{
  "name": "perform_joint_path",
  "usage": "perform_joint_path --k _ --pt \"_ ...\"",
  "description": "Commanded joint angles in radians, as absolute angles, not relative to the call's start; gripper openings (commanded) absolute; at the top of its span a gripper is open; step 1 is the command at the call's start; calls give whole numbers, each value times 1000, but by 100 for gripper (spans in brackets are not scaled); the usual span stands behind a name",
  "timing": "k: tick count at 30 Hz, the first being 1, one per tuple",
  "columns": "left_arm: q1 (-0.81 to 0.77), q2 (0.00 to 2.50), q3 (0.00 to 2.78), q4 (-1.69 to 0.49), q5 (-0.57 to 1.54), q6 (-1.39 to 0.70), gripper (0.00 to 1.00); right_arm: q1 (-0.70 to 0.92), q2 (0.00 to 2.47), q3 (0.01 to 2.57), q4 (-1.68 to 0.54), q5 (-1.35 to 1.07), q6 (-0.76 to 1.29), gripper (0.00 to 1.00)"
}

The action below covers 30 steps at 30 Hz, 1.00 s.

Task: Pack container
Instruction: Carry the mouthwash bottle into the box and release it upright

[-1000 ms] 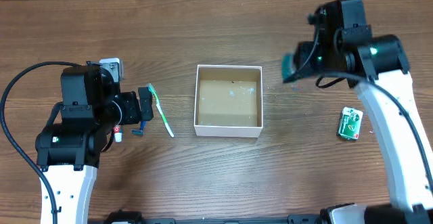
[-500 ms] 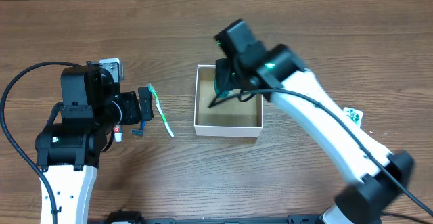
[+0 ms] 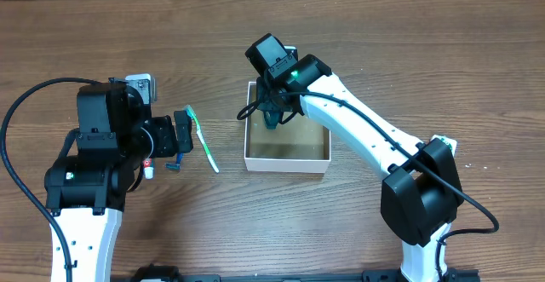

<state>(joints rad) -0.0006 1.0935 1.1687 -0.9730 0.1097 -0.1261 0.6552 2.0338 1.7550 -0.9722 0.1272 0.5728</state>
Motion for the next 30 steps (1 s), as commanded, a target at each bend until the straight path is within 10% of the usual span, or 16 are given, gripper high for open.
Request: perform_joint_path --k 1,7,30 --pt "-6 1092 1196 -973 121 -135 100 653 2050 1779 -981 134 577 62" --pt "-6 1092 1196 -973 121 -135 100 656 2049 1780 -981 134 556 90" --pt "-6 1092 1196 -973 121 -135 100 675 2003 1781 -970 23 437 89"
